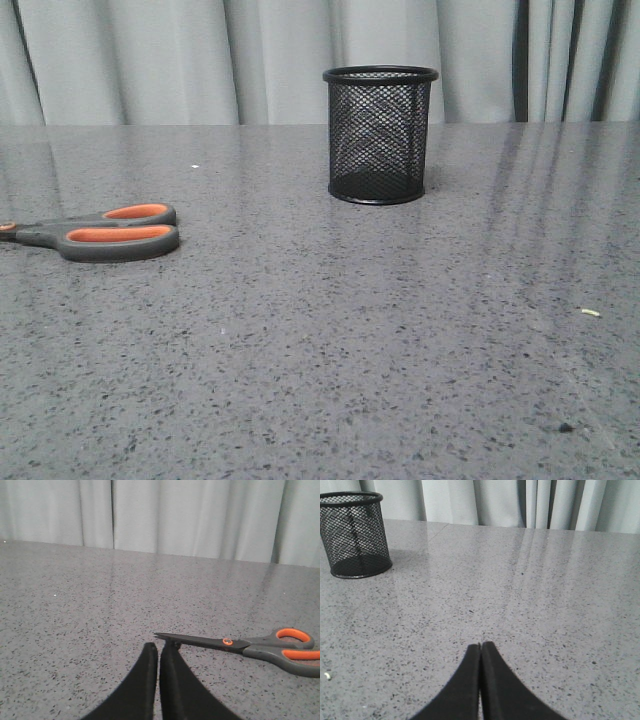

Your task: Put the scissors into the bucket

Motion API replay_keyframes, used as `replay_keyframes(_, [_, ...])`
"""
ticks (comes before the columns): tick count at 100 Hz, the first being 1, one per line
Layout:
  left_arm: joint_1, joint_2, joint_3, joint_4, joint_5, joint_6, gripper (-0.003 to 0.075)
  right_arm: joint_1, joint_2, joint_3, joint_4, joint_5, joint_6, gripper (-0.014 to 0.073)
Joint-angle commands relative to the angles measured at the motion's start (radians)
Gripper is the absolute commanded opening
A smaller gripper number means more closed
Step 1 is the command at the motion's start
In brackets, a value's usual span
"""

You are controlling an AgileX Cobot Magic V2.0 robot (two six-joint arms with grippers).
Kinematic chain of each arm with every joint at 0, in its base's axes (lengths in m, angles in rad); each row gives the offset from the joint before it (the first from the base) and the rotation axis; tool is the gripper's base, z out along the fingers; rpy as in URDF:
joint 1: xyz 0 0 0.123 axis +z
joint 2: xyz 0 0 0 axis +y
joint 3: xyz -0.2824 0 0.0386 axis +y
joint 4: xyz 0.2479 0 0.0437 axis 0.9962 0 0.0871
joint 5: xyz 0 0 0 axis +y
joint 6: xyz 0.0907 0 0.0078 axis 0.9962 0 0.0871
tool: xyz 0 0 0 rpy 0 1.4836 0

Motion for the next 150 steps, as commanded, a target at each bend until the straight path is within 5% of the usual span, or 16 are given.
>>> replay_keyframes(1, [0.003, -0.025, 0.041, -0.049, -0.095, -0.006, -0.002, -0.007, -0.022, 0.006, 0.065, -0.119, 0.001, -0.0066])
replay_keyframes(24, [0.003, -0.025, 0.041, -0.324, -0.112, -0.006, -0.002, -0.007, -0.022, 0.006, 0.383, -0.212, 0.001, -0.0066])
replay_keyframes(52, [0.003, -0.025, -0.007, -0.703, -0.147, -0.006, -0.002, -0.007, -0.022, -0.05, 0.517, -0.141, 0.001, -0.0053])
replay_keyframes(74, [0.003, 0.015, -0.225, -0.581, 0.04, 0.048, -0.002, -0.007, 0.059, -0.256, 0.401, 0.051, 0.0, -0.0043])
replay_keyframes(99, [0.003, 0.301, -0.61, -0.329, 0.411, 0.16, -0.002, -0.007, 0.409, -0.575, 0.193, 0.389, 0.0, -0.0045])
replay_keyframes(118, [0.003, 0.527, -0.825, -0.326, 0.673, 0.297, -0.002, -0.007, 0.616, -0.75, 0.191, 0.493, 0.0, -0.0045])
replay_keyframes(137, [0.003, 0.645, -0.899, -0.326, 0.752, 0.31, -0.0018, 0.0, 0.706, -0.816, 0.211, 0.521, -0.061, -0.0038])
replay_keyframes(150, [0.003, 0.686, -0.909, -0.338, 0.754, 0.366, -0.0004, 0.01, 0.745, -0.845, 0.292, 0.56, -0.144, 0.0114])
